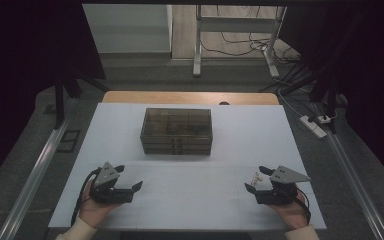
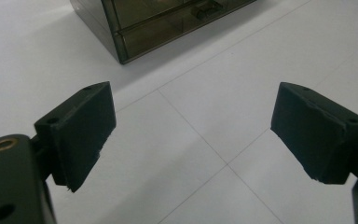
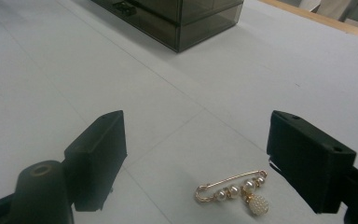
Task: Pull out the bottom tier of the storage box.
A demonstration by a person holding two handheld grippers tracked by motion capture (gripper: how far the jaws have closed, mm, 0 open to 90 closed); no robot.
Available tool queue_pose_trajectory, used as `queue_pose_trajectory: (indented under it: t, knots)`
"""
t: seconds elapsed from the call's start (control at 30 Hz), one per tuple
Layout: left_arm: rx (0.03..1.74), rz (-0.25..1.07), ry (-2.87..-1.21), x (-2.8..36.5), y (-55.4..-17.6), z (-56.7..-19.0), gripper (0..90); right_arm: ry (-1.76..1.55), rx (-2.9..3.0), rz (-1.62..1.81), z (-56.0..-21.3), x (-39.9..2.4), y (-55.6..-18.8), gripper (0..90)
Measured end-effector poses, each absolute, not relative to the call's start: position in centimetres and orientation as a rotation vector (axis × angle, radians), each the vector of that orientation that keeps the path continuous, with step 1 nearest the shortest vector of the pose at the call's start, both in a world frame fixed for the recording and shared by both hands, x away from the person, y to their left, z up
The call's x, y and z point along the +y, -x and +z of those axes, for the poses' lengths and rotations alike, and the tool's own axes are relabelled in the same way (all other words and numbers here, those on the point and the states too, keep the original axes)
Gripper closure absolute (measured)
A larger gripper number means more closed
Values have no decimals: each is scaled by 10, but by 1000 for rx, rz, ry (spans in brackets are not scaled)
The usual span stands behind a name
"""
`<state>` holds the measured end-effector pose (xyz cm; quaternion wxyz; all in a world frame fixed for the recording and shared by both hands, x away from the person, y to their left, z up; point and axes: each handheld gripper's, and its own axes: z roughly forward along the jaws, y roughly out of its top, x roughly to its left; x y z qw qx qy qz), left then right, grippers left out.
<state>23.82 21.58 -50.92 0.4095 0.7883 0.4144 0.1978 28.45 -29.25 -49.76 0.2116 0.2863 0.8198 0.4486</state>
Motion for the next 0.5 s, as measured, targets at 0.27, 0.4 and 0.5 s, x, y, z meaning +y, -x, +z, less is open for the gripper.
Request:
queue_pose_trajectory:
  t: [0.27,0.4,0.5]
  knots:
    - [1053,498,-1972,219,-239,-509,129,-790,2273,1243,-498,-294,-286,188]
    - [1043,510,-1979,218,-238,-510,127,-792,2276,1232,-500,-294,-288,188]
    - [1038,513,-1985,217,-238,-511,127,-798,2281,1225,-501,-294,-289,189]
